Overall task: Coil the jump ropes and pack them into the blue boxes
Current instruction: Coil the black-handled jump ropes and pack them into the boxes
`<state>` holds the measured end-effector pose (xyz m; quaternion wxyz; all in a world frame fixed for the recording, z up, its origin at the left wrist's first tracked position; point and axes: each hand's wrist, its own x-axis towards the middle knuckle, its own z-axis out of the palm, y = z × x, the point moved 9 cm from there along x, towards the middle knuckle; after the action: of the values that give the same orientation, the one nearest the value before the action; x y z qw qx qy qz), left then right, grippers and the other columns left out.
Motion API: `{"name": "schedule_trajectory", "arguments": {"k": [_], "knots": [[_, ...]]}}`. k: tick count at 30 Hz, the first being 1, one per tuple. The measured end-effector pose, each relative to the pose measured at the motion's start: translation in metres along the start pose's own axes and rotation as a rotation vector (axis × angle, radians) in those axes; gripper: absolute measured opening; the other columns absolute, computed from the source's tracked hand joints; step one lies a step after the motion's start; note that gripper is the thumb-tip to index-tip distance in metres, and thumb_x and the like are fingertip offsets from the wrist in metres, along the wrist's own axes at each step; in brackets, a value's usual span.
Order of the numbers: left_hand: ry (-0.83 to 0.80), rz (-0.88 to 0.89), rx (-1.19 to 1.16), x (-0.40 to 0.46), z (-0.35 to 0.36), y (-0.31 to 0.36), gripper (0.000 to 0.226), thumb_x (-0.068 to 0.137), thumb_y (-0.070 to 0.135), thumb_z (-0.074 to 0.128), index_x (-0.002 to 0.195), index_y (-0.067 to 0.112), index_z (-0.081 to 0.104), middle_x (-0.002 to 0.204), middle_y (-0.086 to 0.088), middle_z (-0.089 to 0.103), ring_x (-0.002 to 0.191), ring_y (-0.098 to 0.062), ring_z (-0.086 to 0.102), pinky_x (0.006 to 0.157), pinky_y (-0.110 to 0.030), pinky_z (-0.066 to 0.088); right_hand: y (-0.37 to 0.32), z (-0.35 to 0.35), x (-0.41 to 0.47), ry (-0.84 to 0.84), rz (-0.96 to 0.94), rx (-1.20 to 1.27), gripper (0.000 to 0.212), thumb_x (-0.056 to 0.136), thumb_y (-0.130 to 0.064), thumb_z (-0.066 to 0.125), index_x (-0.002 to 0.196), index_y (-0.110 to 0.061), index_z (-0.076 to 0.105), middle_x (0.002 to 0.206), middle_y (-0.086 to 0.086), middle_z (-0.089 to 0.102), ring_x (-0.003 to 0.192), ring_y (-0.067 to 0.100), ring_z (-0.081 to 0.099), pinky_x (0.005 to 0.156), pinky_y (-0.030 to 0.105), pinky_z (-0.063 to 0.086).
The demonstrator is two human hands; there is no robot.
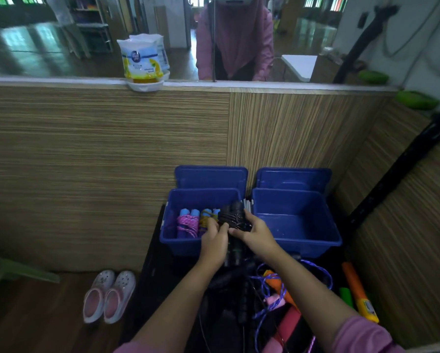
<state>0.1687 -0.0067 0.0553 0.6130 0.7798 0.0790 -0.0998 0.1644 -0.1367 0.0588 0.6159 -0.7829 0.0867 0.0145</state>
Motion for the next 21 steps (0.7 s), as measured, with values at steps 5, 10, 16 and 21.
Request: {"name": "schedule_trajectory", "arguments": {"k": [5,10,16,21], "knots": [[-0.088,0.091,0.078,0.017,0.033,0.006,0.018,0.097,0.022,0.052,0.081,0.014,0.049,0.076,-0.001,0.057,0.077,-0.023,0.054,0.07,-0.033,0.038,0.009,-0.052,0.008,0.112,0.008,0.08,0.037,0.082,-0.001,0.069,0.116,-0.014,0.062,0.103,0.001,0.07,0.094,0.015,0.063,0.091,0.029,0.05],[-0.161,0.27,0.454,0.047,0.068,0.017,0.025,0.097,0.027,0.048,0.116,0.014,0.057,0.117,-0.004,0.061,0.11,-0.023,0.056,0.086,-0.031,0.041,0.017,-0.106,0.029,0.219,0.043,0.161,0.03,0.086,0.002,0.064,0.111,-0.013,0.062,0.097,-0.001,0.068,0.091,0.014,0.062,0.087,0.03,0.052],[-0.293,0.435,0.839,0.078,0.12,0.005,0.056,0.1,0.035,0.038,0.152,0.02,0.022,0.16,0.002,0.016,0.146,-0.014,0.017,0.116,-0.039,0.024,0.057,-0.137,0.072,0.266,0.13,0.146,0.027,0.085,0.002,0.064,0.109,-0.01,0.063,0.1,0.006,0.068,0.093,0.021,0.064,0.087,0.033,0.052],[-0.326,0.473,0.901,0.086,0.139,-0.02,0.072,0.09,0.054,0.008,0.154,0.02,0.004,0.156,0.014,-0.014,0.147,-0.006,-0.003,0.119,-0.032,0.002,0.107,-0.137,0.098,0.237,0.247,0.07,0.026,0.083,0.002,0.066,0.105,-0.012,0.063,0.094,0.006,0.067,0.089,0.022,0.062,0.084,0.033,0.052]]}}
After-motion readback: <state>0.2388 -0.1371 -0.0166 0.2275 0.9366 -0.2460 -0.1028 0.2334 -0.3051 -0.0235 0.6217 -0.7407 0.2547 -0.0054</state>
